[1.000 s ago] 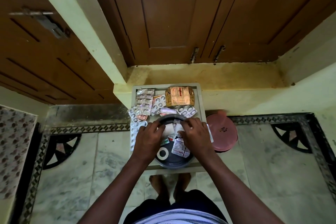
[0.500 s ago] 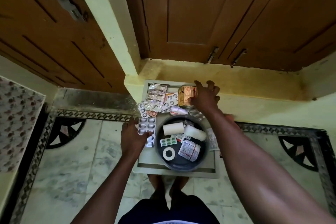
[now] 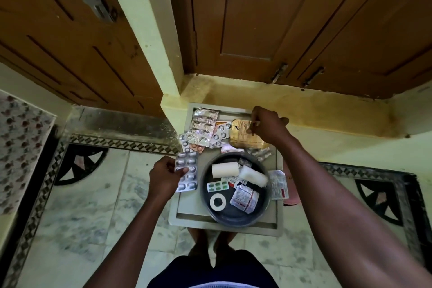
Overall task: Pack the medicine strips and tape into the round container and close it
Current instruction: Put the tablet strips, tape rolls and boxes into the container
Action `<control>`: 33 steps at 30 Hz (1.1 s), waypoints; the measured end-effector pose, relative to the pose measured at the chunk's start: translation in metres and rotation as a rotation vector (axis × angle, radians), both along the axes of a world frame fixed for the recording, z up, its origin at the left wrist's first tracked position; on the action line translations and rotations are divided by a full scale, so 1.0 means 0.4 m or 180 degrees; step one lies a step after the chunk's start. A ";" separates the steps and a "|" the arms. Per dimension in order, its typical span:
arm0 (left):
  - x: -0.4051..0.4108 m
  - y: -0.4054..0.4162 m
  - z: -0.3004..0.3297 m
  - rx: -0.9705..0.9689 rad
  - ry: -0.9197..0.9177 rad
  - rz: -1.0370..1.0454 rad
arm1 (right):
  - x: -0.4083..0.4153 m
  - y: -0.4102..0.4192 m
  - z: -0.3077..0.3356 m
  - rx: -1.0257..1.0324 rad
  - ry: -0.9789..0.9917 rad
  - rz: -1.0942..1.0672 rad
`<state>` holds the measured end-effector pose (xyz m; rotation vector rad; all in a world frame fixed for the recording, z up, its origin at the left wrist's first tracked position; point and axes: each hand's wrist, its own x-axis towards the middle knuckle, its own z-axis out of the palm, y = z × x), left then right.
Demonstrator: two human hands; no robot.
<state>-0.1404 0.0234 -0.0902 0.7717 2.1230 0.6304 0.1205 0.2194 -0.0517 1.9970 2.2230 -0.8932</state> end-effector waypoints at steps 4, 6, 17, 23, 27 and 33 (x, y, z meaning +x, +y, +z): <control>-0.014 -0.004 0.050 0.0240 -0.0174 0.0180 | 0.022 -0.049 0.071 0.0066 0.0354 0.0020; -0.009 -0.012 0.089 0.0403 -0.0329 0.0179 | 0.031 -0.092 0.110 0.0216 0.0537 -0.0045; 0.215 -0.055 0.131 0.0344 -0.0199 -0.1111 | 0.097 -0.385 0.228 0.0430 0.1257 -0.0531; 0.277 -0.077 0.087 0.0594 0.0085 -0.1141 | 0.112 -0.442 0.114 0.0401 0.1461 -0.1111; 0.293 -0.092 0.072 0.0696 0.0549 -0.1564 | 0.096 -0.473 0.111 0.0349 0.1651 -0.1608; 0.286 -0.093 0.070 0.0467 0.1873 -0.2267 | 0.068 -0.512 0.075 0.0356 0.1734 -0.1476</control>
